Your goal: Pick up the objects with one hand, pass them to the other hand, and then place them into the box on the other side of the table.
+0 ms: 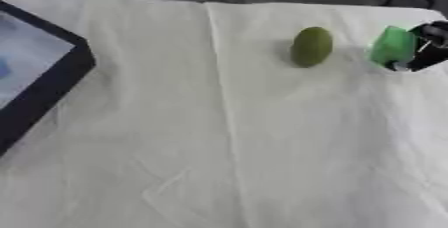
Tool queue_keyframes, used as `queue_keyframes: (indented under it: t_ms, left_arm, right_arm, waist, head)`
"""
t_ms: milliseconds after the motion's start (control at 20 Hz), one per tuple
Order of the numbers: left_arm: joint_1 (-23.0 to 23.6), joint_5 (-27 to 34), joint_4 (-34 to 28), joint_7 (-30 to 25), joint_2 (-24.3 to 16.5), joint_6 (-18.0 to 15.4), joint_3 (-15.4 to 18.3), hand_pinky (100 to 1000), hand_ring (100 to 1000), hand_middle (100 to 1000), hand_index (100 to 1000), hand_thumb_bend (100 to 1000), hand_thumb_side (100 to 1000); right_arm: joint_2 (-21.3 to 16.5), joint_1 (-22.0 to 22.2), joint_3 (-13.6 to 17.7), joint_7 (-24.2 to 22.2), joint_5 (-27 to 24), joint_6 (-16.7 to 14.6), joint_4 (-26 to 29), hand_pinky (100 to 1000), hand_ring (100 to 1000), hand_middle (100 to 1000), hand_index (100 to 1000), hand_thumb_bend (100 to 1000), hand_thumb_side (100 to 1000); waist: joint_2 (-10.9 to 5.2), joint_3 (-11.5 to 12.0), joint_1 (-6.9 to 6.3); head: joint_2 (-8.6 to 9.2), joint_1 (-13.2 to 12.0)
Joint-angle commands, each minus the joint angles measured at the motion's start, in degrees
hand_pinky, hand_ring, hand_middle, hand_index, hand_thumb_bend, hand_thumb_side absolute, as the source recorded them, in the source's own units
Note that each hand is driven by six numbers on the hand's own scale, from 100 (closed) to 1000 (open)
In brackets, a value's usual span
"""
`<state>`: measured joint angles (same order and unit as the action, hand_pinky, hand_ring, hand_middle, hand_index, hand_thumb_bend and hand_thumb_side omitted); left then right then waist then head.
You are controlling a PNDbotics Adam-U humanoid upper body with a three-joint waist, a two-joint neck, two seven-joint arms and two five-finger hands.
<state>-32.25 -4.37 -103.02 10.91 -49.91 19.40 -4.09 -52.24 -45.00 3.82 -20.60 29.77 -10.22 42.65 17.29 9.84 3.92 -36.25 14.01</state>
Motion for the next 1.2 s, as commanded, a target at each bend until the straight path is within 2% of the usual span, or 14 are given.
queue_keyframes:
  t_ms: [50,350,600,700,950,1200]
  left_arm:
    - [-0.4,0.0,-0.5,0.2,-2.6,-0.1,0.9,744,610,561,713,479,293]
    - [-0.3,0.0,-0.5,0.1,-2.8,-0.1,0.9,745,610,560,714,479,292]
    - [-0.1,0.5,-0.5,0.4,-3.0,0.1,1.3,745,610,559,716,478,293]
    - [-0.1,0.7,-0.6,0.4,-3.1,0.1,1.3,745,610,559,715,478,292]
    - [-0.4,0.7,-0.8,0.4,-3.2,0.0,1.1,746,610,559,717,481,289]
    - [-0.8,0.8,-2.0,0.0,-3.2,-0.5,0.6,745,610,560,717,482,283]
  right_arm:
    - [-2.7,1.1,0.8,0.8,-3.5,-0.5,5.7,747,695,508,487,429,225]
    - [-3.2,5.7,0.2,1.9,-9.8,1.0,16.1,734,682,501,484,423,182]
    - [-2.1,7.4,-0.2,2.5,-13.4,4.1,24.2,729,677,498,487,419,159]
    - [-1.2,8.0,-0.4,2.6,-14.3,5.5,27.4,722,671,495,486,417,151]
    - [1.8,10.0,-2.0,3.4,-17.9,9.9,34.6,715,666,497,497,446,210]
    - [5.5,11.4,-3.7,3.1,-21.9,14.2,40.5,708,665,495,495,439,198]
  waist:
    - [-1.88,-0.4,-0.13]
    - [-2.56,-0.8,-0.27]
    - [-2.89,-1.0,-0.45]
    - [-2.98,-1.1,-0.58]
    - [-3.19,-1.1,-0.75]
    - [-3.66,-1.0,-0.92]
  head:
    - [-0.45,-0.6]
    - [-0.97,-1.0]
    - [-1.61,-1.7]
    - [-1.67,-1.9]
    - [-1.79,-2.5]
    - [-2.18,-3.3]
